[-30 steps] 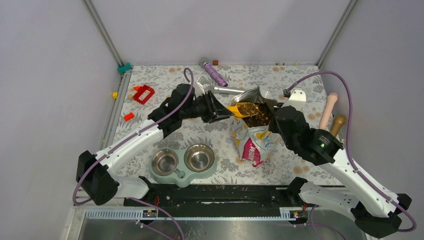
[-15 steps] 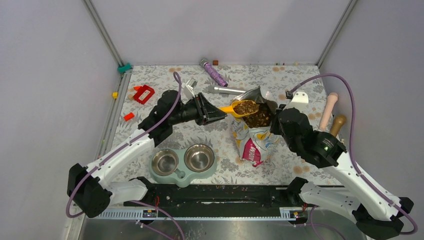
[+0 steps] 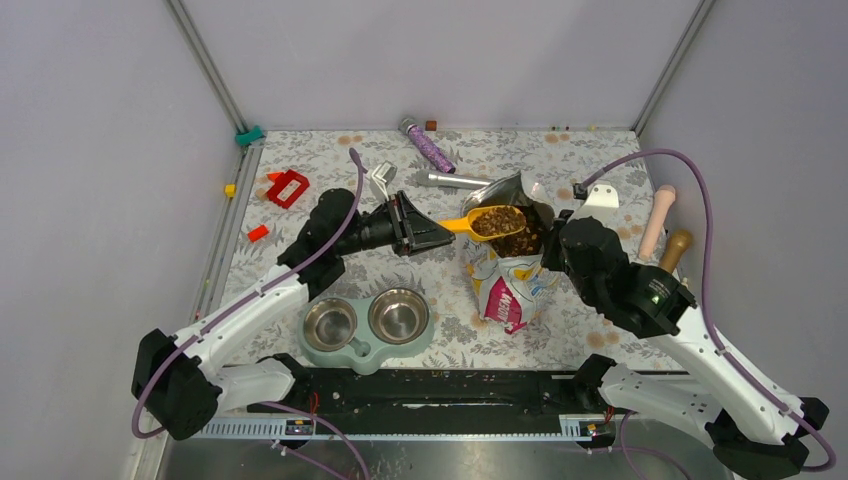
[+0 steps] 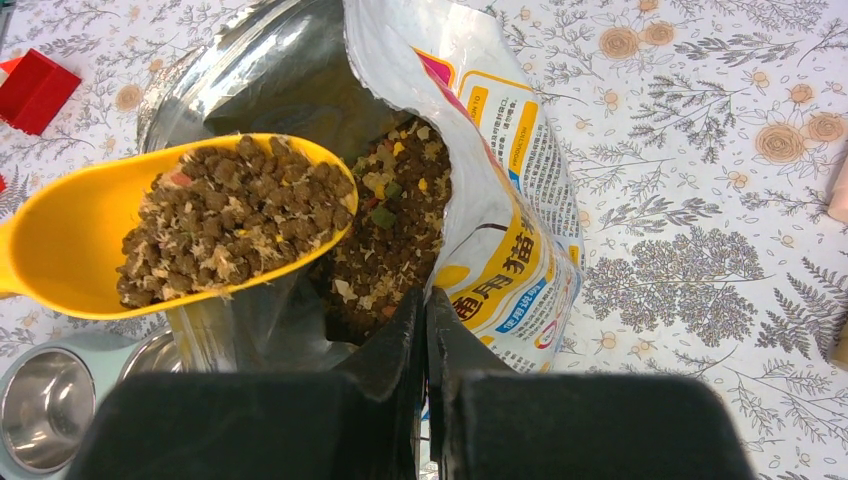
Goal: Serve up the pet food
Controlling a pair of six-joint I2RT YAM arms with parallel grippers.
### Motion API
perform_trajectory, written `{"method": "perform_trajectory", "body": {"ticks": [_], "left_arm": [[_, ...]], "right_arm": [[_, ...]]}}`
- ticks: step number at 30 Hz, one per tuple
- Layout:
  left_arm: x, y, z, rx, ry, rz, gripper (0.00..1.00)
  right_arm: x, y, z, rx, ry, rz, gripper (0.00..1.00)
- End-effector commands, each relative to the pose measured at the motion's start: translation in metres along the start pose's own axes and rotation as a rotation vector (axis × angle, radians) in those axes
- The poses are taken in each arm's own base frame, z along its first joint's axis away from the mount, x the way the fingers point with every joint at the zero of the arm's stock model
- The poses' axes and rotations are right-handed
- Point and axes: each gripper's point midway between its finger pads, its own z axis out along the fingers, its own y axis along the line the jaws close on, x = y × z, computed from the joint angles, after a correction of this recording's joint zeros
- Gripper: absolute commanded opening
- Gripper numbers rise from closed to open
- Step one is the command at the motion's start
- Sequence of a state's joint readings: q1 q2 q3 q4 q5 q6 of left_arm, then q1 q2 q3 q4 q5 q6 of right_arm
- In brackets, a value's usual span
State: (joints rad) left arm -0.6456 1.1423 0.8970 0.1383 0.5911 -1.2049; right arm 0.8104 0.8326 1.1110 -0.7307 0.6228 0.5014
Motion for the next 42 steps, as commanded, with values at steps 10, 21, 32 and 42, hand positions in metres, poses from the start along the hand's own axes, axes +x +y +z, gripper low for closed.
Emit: {"method": "perform_trajectory", "body": {"ticks": [10, 21, 32, 42], "left_arm": [[0.001, -0.033, -0.017, 0.229, -0.020, 0.018, 0.00], [-0.002, -0.042, -0.036, 0.339, -0.064, -0.010, 0.00], [-0.005, -0.056, -0.064, 0.446, -0.130, 0.006, 0.00], [-0.008, -0.045, -0.073, 0.377, -0.165, -0.001, 0.00]], "right_arm": [[-0.023, 0.004, -0.010, -0.041, -0.090, 0.109, 0.00], [-0.023, 0.007, -0.011, -0.057, -0.086, 0.120, 0.00], [-0.024, 0.007, -0.013, -0.066, -0.088, 0.130, 0.00], [-0.024, 0.006, -0.011, -0.052, -0.090, 0.120, 0.00]]}}
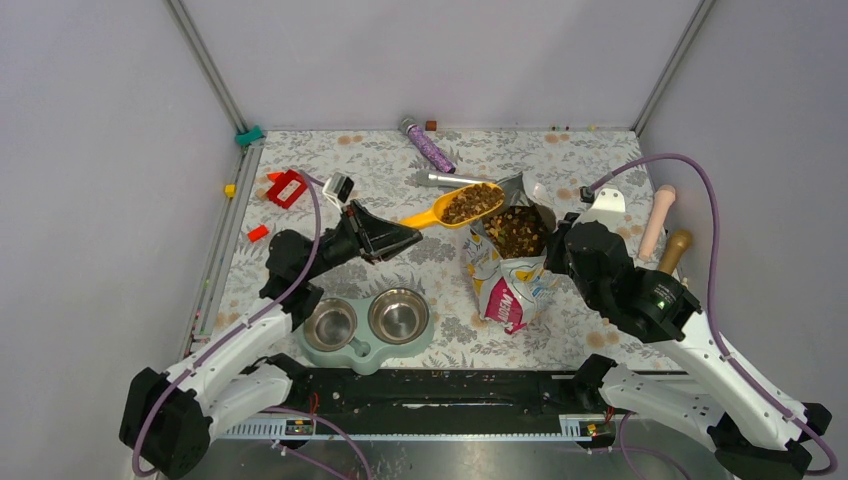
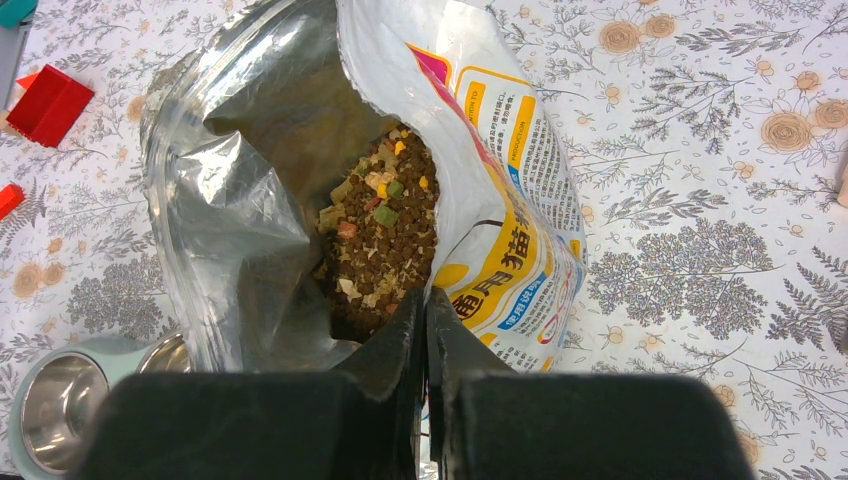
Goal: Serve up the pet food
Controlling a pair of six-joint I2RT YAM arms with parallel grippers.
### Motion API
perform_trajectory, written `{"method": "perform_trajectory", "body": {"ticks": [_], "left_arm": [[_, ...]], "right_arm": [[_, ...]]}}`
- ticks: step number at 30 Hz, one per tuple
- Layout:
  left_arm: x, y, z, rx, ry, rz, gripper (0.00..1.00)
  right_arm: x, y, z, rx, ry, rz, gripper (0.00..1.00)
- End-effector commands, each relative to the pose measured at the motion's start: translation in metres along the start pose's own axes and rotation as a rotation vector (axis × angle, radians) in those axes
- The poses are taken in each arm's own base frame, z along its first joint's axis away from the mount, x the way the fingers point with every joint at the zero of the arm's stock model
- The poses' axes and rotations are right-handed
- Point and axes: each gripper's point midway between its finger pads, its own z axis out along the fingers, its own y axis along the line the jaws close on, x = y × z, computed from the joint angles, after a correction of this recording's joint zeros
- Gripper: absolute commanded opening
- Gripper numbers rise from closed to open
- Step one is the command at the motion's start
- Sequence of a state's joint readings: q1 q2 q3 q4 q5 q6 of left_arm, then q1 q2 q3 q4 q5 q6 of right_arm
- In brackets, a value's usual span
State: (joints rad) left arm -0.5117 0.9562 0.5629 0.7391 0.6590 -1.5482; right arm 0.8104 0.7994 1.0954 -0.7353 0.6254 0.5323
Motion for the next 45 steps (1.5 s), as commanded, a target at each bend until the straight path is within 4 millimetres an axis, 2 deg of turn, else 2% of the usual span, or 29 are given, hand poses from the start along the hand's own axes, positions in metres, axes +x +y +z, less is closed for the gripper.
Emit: {"method": "perform_trajectory", "body": {"ticks": [1, 4, 8, 13, 27, 35, 40, 45], "left_arm": [[-0.001, -0.014, -0.009, 0.028, -0.023, 0.059, 0.00], [-0.002, -0.012, -0.015, 0.018, -0.044, 0.063, 0.00], [-0.003, -0.020, -0.025, 0.050, -0.074, 0.077, 0.00], [-0.004, -0.017, -0.036, 0.030, -0.106, 0.077, 0.00], [0.008, 0.028, -0.078, -0.180, -0.199, 0.051, 0.00], [0.021, 0.040, -0.093, -0.235, -0.201, 0.024, 0.00], [0.028, 0.038, -0.100, -0.243, -0.196, 0.029, 0.00], [0.035, 0.045, -0.111, -0.323, -0.197, 0.041, 0.00]], "right_arm": [[-0.024, 0.011, -0.006, -0.051, -0.079, 0.081, 0.00], [-0.023, 0.010, -0.005, -0.047, -0.075, 0.071, 0.00], [-0.022, 0.010, -0.005, -0.047, -0.074, 0.061, 0.00], [-0.022, 0.008, -0.005, -0.044, -0.077, 0.052, 0.00], [-0.022, -0.001, -0.004, -0.006, -0.094, -0.001, 0.00], [-0.025, -0.007, -0.004, 0.017, -0.107, -0.029, 0.00], [-0.021, -0.006, -0.002, 0.015, -0.098, -0.039, 0.00], [-0.019, -0.004, -0.001, 0.009, -0.088, -0.049, 0.00]]}}
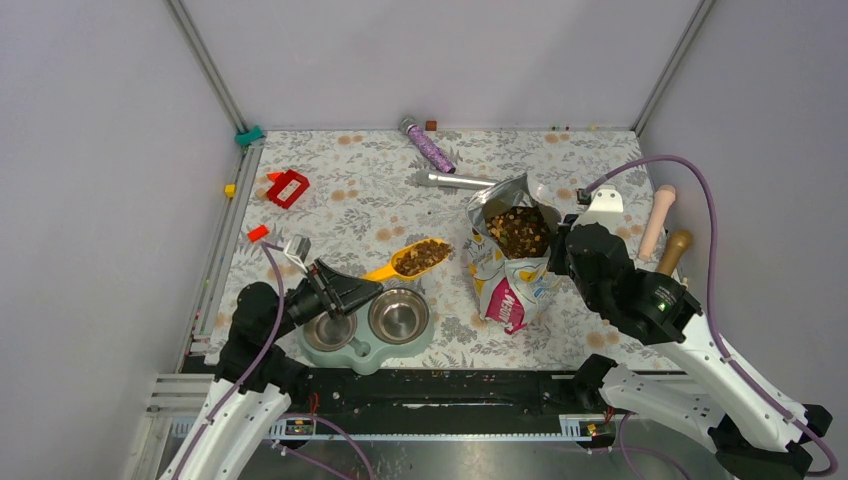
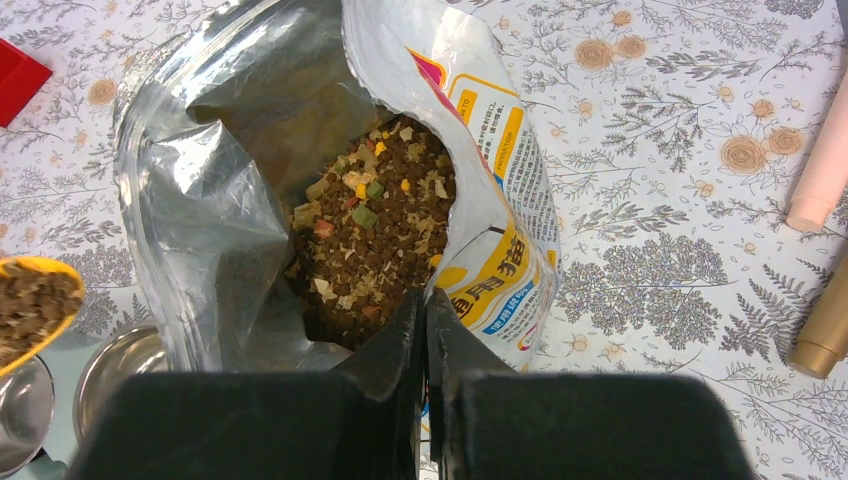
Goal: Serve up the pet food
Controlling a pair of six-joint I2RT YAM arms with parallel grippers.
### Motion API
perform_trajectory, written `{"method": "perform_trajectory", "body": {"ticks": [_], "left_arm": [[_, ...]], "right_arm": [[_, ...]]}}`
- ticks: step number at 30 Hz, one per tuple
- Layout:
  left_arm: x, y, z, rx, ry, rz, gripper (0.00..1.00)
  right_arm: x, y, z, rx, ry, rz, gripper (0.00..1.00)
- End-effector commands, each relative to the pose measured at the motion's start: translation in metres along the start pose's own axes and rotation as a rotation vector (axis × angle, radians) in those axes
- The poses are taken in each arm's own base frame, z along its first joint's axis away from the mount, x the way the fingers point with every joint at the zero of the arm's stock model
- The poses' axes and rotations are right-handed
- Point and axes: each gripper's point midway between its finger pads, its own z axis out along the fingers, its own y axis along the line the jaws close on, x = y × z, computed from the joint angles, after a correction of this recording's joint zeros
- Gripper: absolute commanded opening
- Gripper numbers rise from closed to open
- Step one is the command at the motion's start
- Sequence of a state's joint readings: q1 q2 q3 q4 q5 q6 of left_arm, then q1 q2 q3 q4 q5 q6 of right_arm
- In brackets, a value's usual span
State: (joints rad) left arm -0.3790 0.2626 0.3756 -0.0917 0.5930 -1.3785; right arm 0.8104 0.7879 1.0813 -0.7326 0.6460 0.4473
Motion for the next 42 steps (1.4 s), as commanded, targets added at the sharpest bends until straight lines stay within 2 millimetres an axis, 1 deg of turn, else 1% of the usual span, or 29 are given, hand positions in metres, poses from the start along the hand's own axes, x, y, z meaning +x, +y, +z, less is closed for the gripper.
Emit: {"method": "perform_trajectory", "body": {"ticks": [1, 12, 15, 18, 19, 23, 26, 29, 33, 35, 42], "left_arm": [[-0.001, -0.007, -0.011, -0.031, -0.037, 0.042, 0.00], [0.008, 0.000, -0.029, -0.077, -0.050, 0.044, 0.00], [0.010, -0.003, -0.035, -0.064, -0.065, 0.056, 0.00], [0.012, -0.007, -0.047, -0.066, -0.097, 0.081, 0.00], [0.012, -0.006, -0.050, -0.085, -0.106, 0.085, 0.00], [0.018, -0.006, -0.075, -0.126, -0.156, 0.108, 0.00], [0.024, 0.005, -0.091, -0.199, -0.171, 0.098, 0.00], [0.034, 0.014, -0.103, -0.248, -0.148, 0.095, 0.00], [0.044, 0.033, -0.121, -0.342, -0.136, 0.063, 0.00], [0.042, 0.038, -0.122, -0.354, -0.145, 0.052, 0.00], [0.036, 0.047, -0.107, -0.395, -0.110, 0.069, 0.00]], "right_arm": [[-0.020, 0.003, -0.001, -0.007, -0.075, 0.034, 0.00], [-0.019, 0.002, 0.000, -0.004, -0.072, 0.018, 0.00], [-0.018, 0.002, 0.001, -0.001, -0.071, 0.013, 0.00], [-0.019, 0.002, 0.002, 0.006, -0.072, 0.007, 0.00], [-0.019, 0.002, 0.002, 0.004, -0.071, 0.005, 0.00], [-0.019, 0.004, 0.003, 0.001, -0.065, 0.000, 0.00], [-0.019, 0.004, 0.002, -0.005, -0.067, 0.003, 0.00], [-0.020, 0.002, 0.000, -0.003, -0.073, 0.006, 0.00], [-0.021, -0.001, 0.000, 0.009, -0.083, 0.010, 0.00], [-0.021, -0.001, 0.000, 0.014, -0.084, 0.009, 0.00], [-0.019, -0.001, 0.003, 0.026, -0.076, -0.005, 0.00]]}}
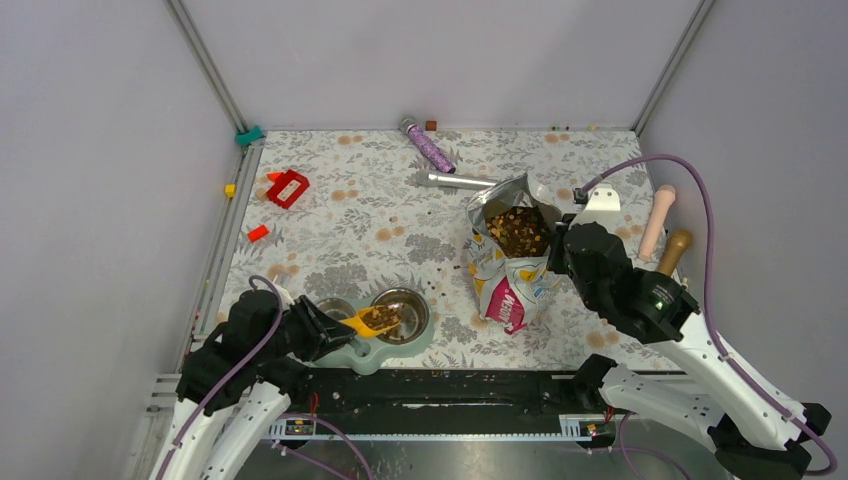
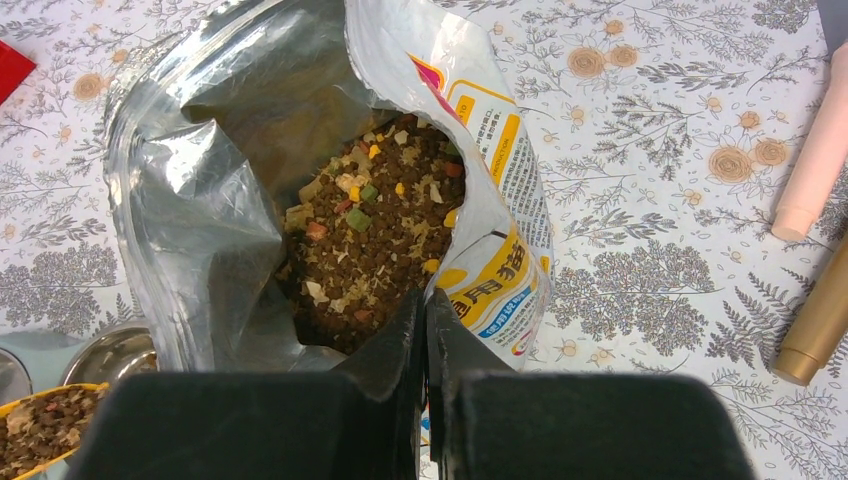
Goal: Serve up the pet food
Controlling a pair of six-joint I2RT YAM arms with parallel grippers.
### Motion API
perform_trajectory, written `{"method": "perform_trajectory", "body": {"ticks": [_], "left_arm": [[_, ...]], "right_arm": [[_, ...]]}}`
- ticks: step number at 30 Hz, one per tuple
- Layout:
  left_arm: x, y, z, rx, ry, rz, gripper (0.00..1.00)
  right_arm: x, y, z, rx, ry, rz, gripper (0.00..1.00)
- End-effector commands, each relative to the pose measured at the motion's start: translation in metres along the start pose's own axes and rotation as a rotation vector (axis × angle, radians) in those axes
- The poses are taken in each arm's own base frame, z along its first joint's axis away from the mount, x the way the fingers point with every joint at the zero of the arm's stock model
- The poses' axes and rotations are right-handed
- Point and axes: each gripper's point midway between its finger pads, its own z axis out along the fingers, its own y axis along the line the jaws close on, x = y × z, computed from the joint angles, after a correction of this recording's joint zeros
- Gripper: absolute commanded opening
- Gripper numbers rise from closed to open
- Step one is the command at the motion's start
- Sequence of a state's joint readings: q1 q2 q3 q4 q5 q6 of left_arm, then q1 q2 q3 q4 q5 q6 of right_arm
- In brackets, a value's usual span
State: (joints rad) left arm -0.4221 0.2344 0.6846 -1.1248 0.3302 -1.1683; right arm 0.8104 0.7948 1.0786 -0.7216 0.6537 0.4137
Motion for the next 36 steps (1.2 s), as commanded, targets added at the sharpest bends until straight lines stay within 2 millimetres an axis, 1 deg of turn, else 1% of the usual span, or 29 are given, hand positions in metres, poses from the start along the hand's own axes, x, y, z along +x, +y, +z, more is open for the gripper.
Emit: {"method": "perform_trajectory", "body": {"ticks": [1, 4, 7, 12, 16, 19, 24, 28, 31, 33, 36], "left_arm": [[0.005, -0.010, -0.035, 0.257, -0.124, 0.131, 0.00], [0.004, -0.007, -0.026, 0.196, -0.095, 0.149, 0.00], [0.004, -0.002, -0.011, 0.134, -0.048, 0.163, 0.00], [-0.006, -0.003, 0.012, 0.089, -0.036, 0.194, 0.00], [-0.018, -0.009, 0.032, 0.078, -0.047, 0.211, 0.00], [-0.024, -0.011, 0.047, 0.060, -0.036, 0.227, 0.00], [-0.030, -0.012, 0.063, -0.008, 0.009, 0.278, 0.00], [-0.037, -0.017, 0.071, -0.022, 0.009, 0.318, 0.00], [-0.039, -0.021, 0.081, -0.018, 0.030, 0.323, 0.00], [-0.040, -0.027, 0.089, 0.011, 0.039, 0.329, 0.00], [-0.046, -0.038, 0.099, 0.043, 0.026, 0.340, 0.00]], "right_arm": [[-0.018, -0.001, 0.001, 0.024, -0.070, 0.026, 0.00], [-0.018, -0.002, 0.002, 0.030, -0.069, 0.019, 0.00], [-0.017, -0.002, 0.003, 0.034, -0.066, 0.013, 0.00], [-0.016, -0.004, 0.004, 0.046, -0.069, 0.009, 0.00], [-0.016, -0.005, 0.005, 0.056, -0.068, 0.000, 0.00], [-0.015, -0.006, 0.007, 0.065, -0.065, -0.010, 0.00], [-0.016, -0.008, 0.008, 0.079, -0.068, -0.022, 0.00], [-0.016, -0.011, 0.007, 0.090, -0.075, -0.023, 0.00], [-0.018, -0.013, 0.006, 0.096, -0.081, -0.022, 0.00], [-0.018, -0.013, 0.006, 0.097, -0.081, -0.022, 0.00], [-0.018, -0.013, 0.006, 0.100, -0.083, -0.025, 0.00]]}}
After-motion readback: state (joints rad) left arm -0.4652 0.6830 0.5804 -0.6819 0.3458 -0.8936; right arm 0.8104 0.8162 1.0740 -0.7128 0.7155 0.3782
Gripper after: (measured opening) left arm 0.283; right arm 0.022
